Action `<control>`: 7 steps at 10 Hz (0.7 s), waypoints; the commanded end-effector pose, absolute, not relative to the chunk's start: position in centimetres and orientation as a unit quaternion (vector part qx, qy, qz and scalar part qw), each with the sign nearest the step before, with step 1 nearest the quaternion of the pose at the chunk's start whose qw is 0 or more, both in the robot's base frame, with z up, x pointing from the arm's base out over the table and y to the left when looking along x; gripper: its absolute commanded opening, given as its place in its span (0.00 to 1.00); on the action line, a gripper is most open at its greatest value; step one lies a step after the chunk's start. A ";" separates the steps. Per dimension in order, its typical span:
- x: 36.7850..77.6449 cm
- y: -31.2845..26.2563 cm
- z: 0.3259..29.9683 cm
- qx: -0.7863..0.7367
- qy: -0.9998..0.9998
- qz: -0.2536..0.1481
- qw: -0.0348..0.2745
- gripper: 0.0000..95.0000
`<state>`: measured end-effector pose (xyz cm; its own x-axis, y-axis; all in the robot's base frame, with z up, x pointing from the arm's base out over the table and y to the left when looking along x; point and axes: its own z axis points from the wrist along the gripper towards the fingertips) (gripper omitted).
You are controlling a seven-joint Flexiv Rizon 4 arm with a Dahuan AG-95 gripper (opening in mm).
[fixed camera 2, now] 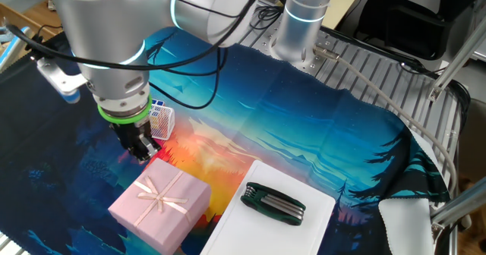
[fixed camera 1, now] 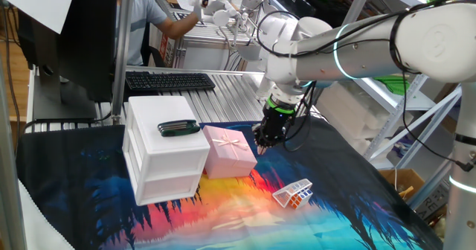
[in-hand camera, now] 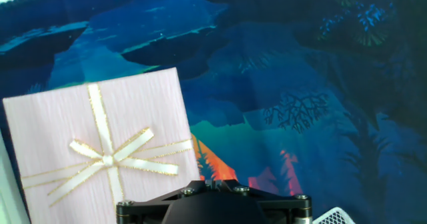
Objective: Slide the outer casing onto the gift box
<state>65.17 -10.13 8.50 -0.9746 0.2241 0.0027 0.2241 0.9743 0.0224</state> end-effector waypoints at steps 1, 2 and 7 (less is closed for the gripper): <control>65.3 -9.4 8.7 -0.120 -0.992 -0.037 0.009 0.00; 65.5 -8.6 9.1 -0.120 -0.992 -0.036 0.008 0.00; 65.9 -5.1 10.1 -0.144 -0.989 -0.038 0.006 0.00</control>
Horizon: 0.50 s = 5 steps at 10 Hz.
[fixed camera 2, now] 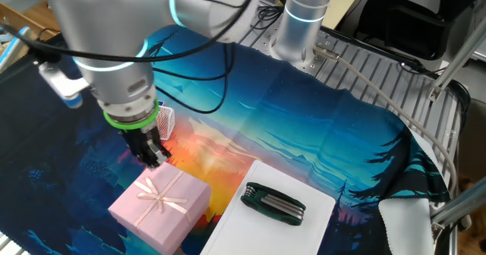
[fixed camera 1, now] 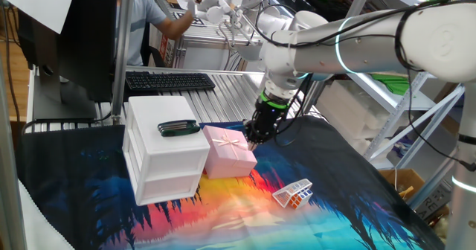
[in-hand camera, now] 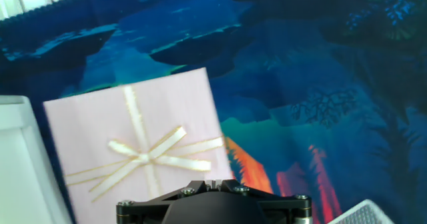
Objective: Slide the outer casing onto the gift box
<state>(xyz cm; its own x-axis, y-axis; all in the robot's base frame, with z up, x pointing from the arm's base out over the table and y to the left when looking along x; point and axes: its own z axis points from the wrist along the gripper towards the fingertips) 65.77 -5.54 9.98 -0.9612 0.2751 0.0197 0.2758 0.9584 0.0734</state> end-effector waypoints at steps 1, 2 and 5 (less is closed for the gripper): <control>66.0 -4.5 10.3 -0.147 -0.988 -0.038 0.006 0.00; 66.0 -3.9 10.3 -0.151 -0.988 -0.036 0.006 0.00; 66.2 -2.3 10.5 -0.164 -0.986 -0.034 0.003 0.00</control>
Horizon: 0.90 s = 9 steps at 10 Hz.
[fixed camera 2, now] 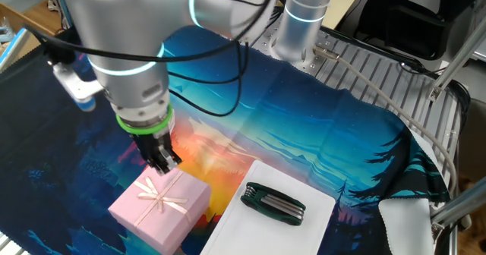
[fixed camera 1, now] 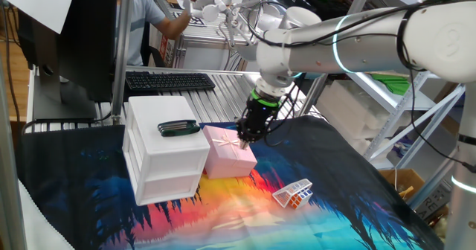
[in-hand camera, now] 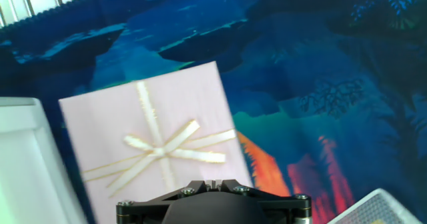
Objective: Slide the outer casing onto the gift box
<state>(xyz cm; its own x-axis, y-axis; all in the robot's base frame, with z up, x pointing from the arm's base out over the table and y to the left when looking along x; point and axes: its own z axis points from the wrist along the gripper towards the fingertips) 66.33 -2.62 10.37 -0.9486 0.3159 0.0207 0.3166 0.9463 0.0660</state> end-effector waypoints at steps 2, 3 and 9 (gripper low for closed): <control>66.2 -1.4 10.5 -0.174 -0.984 -0.034 0.003 0.00; 66.2 -0.9 10.6 -0.179 -0.983 -0.034 0.003 0.00; 66.3 1.9 10.6 -0.203 -0.979 -0.026 0.002 0.00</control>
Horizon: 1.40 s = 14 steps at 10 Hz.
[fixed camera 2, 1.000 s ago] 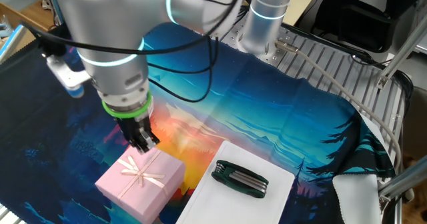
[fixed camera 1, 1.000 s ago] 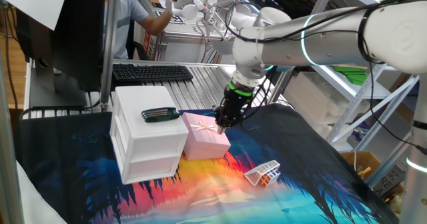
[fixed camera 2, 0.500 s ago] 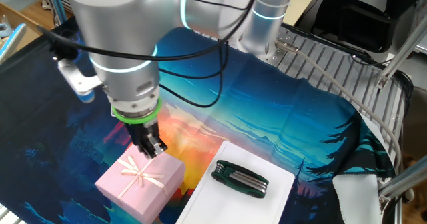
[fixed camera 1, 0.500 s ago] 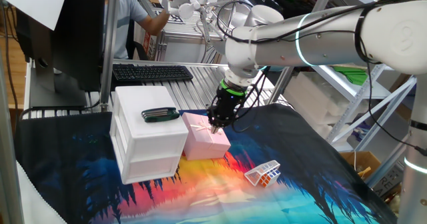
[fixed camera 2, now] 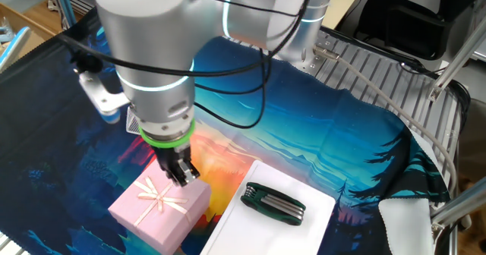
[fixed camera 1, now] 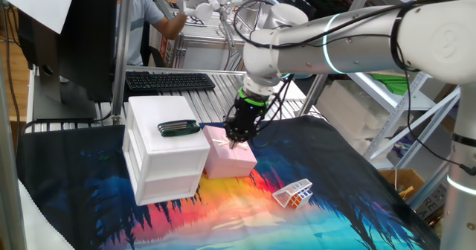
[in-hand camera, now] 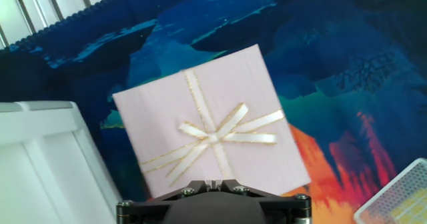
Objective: Slide the outer casing onto the gift box
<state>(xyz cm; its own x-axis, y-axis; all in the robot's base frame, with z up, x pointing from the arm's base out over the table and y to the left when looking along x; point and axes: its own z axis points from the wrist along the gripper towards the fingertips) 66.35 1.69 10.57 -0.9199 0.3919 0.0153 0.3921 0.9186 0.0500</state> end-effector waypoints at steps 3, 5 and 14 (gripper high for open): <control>66.0 3.1 11.0 -0.218 -0.976 -0.026 0.004 0.00; 66.0 3.6 10.9 -0.226 -0.974 -0.025 0.003 0.00; 66.8 4.6 8.4 -0.235 -0.972 -0.020 -0.008 0.00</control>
<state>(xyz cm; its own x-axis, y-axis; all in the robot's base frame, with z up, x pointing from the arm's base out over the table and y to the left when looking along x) 66.86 4.75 8.10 -0.8887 0.4584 -0.0101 0.4576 0.8882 0.0414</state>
